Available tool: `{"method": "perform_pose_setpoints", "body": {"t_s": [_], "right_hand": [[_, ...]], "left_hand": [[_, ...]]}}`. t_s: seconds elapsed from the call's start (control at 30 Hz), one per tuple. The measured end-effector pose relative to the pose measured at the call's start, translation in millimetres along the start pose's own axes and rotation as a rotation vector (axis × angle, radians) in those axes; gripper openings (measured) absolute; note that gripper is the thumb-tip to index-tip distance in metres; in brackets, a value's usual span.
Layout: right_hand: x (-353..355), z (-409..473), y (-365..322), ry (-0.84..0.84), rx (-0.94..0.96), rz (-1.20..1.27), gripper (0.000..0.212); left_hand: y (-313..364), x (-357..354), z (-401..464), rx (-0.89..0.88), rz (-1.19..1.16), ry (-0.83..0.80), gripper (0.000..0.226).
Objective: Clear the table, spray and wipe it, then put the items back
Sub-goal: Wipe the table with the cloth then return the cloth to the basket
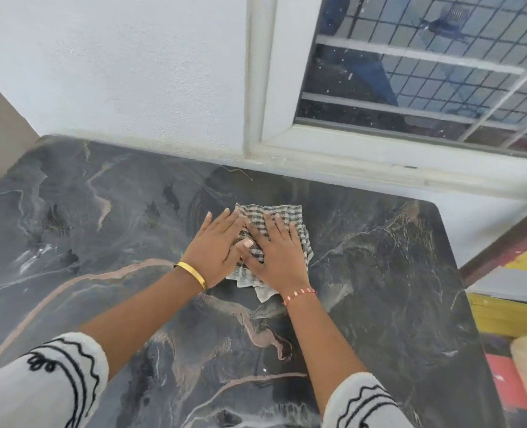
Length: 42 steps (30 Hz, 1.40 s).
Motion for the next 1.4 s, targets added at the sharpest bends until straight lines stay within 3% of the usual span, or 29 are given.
{"method": "perform_pose_setpoints", "body": {"t_s": [0.37, 0.57, 0.63, 0.73, 0.83, 0.93, 1.0, 1.1, 1.23, 1.4], "right_hand": [[-17, -93, -3, 0.027, -0.399, 0.065, 0.078], [-34, -141, -79, 0.120, -0.766, 0.129, 0.071], [-43, -145, -118, 0.072, -0.833, 0.195, 0.071], [-45, -141, -163, 0.065, -0.858, 0.234, 0.074], [-42, -140, -163, 0.001, -0.838, 0.212, 0.070], [-28, -151, -153, 0.140, -0.871, 0.258, 0.076], [-27, -154, -155, 0.136, -0.851, 0.197, 0.081], [-38, -148, -159, 0.020, -0.721, 0.121, 0.076], [-42, -147, -163, 0.023, -0.718, 0.105, 0.071], [-43, -144, -160, 0.009, -0.751, 0.152, 0.075]], "left_hand": [[14, -9, -51, -0.108, -0.008, -0.044, 0.116], [-11, 1, -110, -0.191, -0.061, -0.074, 0.115], [-27, 6, -131, -0.197, -0.053, -0.077, 0.115], [-54, 12, -160, -0.210, -0.031, -0.099, 0.115], [-70, 18, -177, -0.197, -0.057, -0.087, 0.116], [-80, 16, -194, -0.194, -0.094, -0.089, 0.117], [-82, 11, -202, -0.216, -0.096, -0.116, 0.117], [-83, 9, -202, -0.230, -0.095, -0.137, 0.100], [-82, 8, -187, -0.229, -0.085, -0.177, 0.066], [-79, 5, -151, -0.197, -0.103, -0.174, 0.072]]}}
Point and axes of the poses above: each hand's wrist, its own z-axis towards the middle knuckle, its own x-axis out of the back of the hand, y = z × x, the point moved 4 cm from there along z, towards the middle knuckle, and after that the axes turned 8 degrees about -y, right-handed, at the moved point
